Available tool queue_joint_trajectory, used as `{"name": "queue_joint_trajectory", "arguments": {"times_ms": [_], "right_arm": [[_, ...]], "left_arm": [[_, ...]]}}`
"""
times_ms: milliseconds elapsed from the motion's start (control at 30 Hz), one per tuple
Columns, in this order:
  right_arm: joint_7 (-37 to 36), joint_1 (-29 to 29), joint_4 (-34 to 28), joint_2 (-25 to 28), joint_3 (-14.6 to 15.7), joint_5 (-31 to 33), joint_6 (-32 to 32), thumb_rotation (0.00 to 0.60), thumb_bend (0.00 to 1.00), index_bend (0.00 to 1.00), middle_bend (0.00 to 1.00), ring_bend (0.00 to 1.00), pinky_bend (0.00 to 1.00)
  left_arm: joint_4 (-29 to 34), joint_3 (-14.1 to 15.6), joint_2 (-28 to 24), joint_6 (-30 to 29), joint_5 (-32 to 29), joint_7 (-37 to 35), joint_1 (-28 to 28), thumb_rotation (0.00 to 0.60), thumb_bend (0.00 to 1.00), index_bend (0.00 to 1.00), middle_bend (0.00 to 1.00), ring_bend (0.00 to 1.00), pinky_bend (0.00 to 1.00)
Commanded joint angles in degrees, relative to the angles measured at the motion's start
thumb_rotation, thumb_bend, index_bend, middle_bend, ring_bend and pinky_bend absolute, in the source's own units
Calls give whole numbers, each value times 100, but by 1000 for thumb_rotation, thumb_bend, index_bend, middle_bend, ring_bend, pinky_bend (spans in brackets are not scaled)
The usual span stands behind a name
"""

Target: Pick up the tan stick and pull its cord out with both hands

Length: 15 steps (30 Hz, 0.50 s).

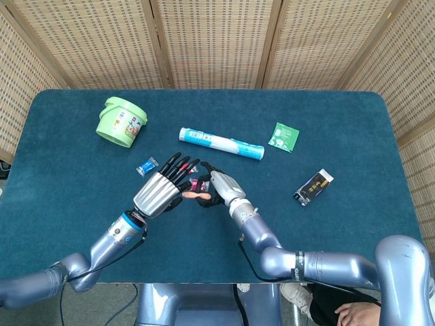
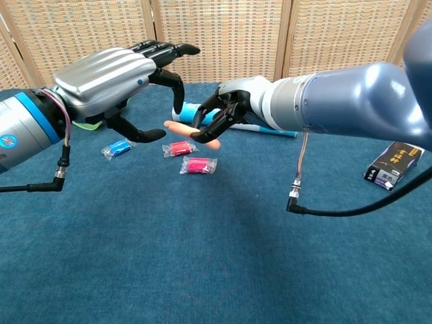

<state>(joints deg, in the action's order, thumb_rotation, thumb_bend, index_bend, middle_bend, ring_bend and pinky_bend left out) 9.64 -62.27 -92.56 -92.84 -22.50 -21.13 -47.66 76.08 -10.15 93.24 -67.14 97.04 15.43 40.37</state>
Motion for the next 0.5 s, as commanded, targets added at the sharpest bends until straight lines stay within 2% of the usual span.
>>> {"name": "queue_joint_trajectory", "arguments": {"times_ms": [33,500], "right_arm": [[-15,1,-10,0,4,-12,8,600,647,659,82,0,0],[-132,31,-56,72,19,-79,54,600,647,660,82,0,0]], "left_arm": [[-30,-2,56,14,-30,49,41,600,315,479,0,0,0],[-158,103,400,-30,-148,330,141,600,324,506,0,0,0]]}}
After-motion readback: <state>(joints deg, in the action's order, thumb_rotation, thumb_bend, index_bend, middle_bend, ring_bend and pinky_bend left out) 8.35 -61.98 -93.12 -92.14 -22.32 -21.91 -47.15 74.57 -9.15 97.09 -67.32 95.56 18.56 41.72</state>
